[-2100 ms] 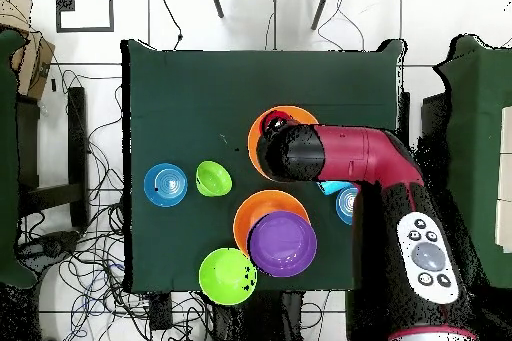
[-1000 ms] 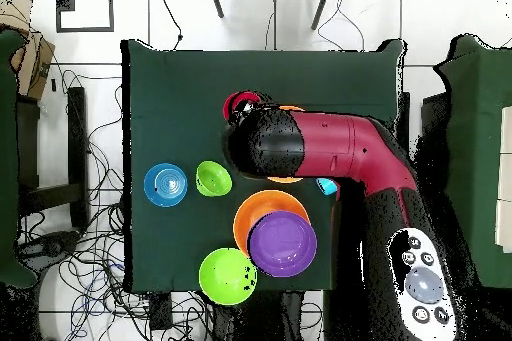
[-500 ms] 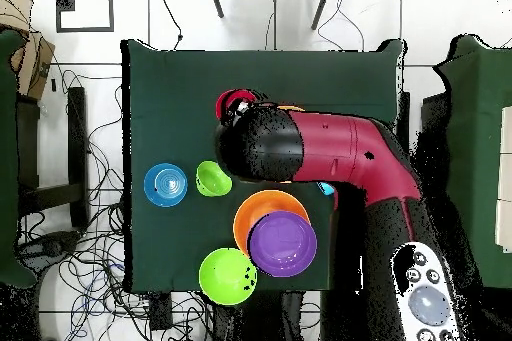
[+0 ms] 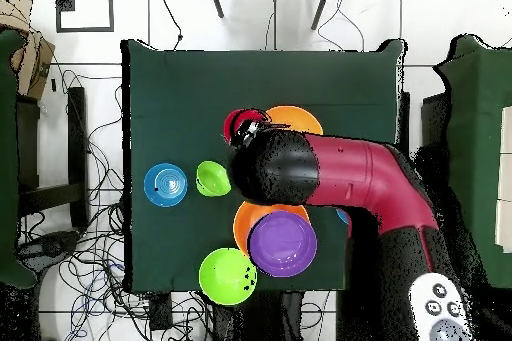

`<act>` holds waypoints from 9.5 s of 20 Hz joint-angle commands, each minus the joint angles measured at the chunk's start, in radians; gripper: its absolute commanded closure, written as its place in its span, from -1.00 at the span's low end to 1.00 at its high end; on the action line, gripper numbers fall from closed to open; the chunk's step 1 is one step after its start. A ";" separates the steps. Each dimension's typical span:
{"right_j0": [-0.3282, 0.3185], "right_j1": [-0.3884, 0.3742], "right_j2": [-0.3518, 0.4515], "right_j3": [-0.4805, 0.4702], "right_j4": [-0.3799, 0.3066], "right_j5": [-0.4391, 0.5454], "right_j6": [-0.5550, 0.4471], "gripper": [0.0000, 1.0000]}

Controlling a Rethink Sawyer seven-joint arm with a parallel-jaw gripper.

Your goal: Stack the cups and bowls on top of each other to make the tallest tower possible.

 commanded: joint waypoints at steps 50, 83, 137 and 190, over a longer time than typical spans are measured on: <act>-0.212 -0.141 0.231 0.370 -0.059 -0.032 -0.180 1.00; -0.276 -0.059 0.267 0.365 -0.177 -0.061 -0.149 1.00; -0.326 -0.023 0.302 0.373 -0.255 -0.091 -0.142 1.00; -0.378 0.042 0.254 0.504 -0.462 -0.294 -0.028 1.00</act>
